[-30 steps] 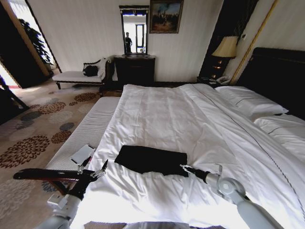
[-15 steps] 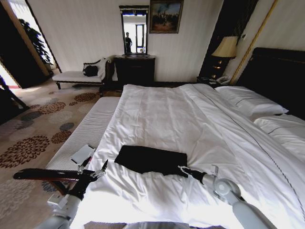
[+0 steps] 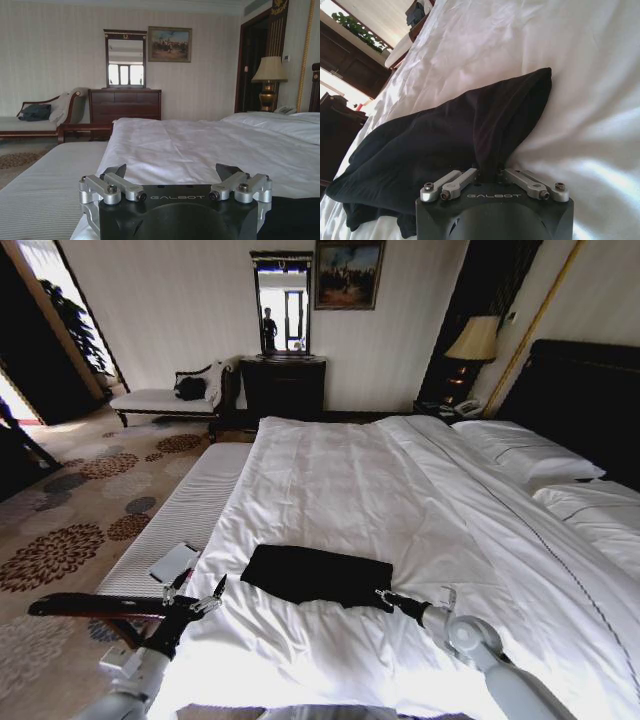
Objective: Fold the clothes on the bed.
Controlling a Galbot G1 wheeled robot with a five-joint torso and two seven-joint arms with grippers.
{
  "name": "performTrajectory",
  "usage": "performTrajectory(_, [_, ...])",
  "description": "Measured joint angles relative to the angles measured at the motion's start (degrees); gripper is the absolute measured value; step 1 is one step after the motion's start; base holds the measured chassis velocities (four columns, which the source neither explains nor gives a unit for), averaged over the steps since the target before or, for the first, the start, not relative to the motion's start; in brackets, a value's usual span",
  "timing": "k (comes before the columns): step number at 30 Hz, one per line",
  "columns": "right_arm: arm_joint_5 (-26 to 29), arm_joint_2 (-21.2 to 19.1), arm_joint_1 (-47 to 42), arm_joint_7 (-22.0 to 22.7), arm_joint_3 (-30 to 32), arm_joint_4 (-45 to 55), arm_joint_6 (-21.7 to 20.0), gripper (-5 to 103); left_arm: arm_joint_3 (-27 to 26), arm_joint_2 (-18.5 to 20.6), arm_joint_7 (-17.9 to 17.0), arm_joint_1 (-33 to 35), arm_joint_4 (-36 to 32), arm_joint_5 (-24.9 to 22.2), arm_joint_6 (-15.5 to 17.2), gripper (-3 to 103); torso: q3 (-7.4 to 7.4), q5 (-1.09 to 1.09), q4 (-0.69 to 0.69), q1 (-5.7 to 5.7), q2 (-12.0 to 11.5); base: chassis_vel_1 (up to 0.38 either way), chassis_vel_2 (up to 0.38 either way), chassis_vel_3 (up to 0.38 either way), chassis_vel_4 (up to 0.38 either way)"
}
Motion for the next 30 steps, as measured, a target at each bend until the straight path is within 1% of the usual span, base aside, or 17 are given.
performTrajectory(7, [1.1,-0.2,-0.5,1.1,1.0,1.7,0.4,4,0.0,0.0,0.0,0.0,0.0,0.0,0.0,100,0.0,0.01,0.01,0.0,0.0,0.0,0.0,0.0,0.0])
performTrajectory(10, [3.9,-1.5,-1.4,1.6,4.0,2.6,0.6,4,0.0,0.0,0.0,0.0,0.0,0.0,0.0,100,0.0,0.01,0.01,0.0,0.0,0.0,0.0,0.0,0.0])
performTrajectory(12, [4.1,-1.7,-1.5,1.6,4.4,2.7,0.6,4,0.0,0.0,0.0,0.0,0.0,0.0,0.0,100,0.0,0.01,0.01,0.0,0.0,0.0,0.0,0.0,0.0])
performTrajectory(15, [5.8,-3.1,-2.8,2.0,8.0,3.9,0.6,4,0.0,0.0,0.0,0.0,0.0,0.0,0.0,100,0.0,0.01,-0.01,0.0,0.0,0.0,0.0,0.0,0.0])
performTrajectory(20, [5.9,-4.5,-4.0,2.1,10.9,4.6,0.5,4,0.0,0.0,0.0,0.0,0.0,0.0,0.0,100,0.0,0.0,0.0,0.0,0.0,0.0,0.0,0.0,0.0])
performTrajectory(23, [4.5,-6.9,-5.4,1.1,14.1,3.3,0.5,4,0.0,0.0,0.0,0.0,0.0,0.0,0.0,100,0.0,0.0,0.0,0.0,0.0,0.0,0.0,0.0,0.0])
performTrajectory(25, [4.3,-7.3,-5.6,1.0,14.7,2.8,0.5,4,0.0,0.0,0.0,0.0,0.0,0.0,0.0,100,0.0,0.0,0.0,0.0,0.0,0.0,0.0,0.0,0.0])
performTrajectory(28, [3.5,-9.3,-6.4,-0.2,17.3,-0.3,0.6,4,0.0,0.0,0.0,0.0,0.0,0.0,0.0,100,0.0,0.01,0.0,0.0,0.0,0.0,0.0,0.0,0.0])
performTrajectory(30, [1.9,-10.4,-6.3,-1.1,19.2,-3.4,1.2,4,0.0,0.0,0.0,0.0,0.0,0.0,0.0,100,0.0,0.01,0.0,0.0,0.0,0.0,0.0,0.0,0.0])
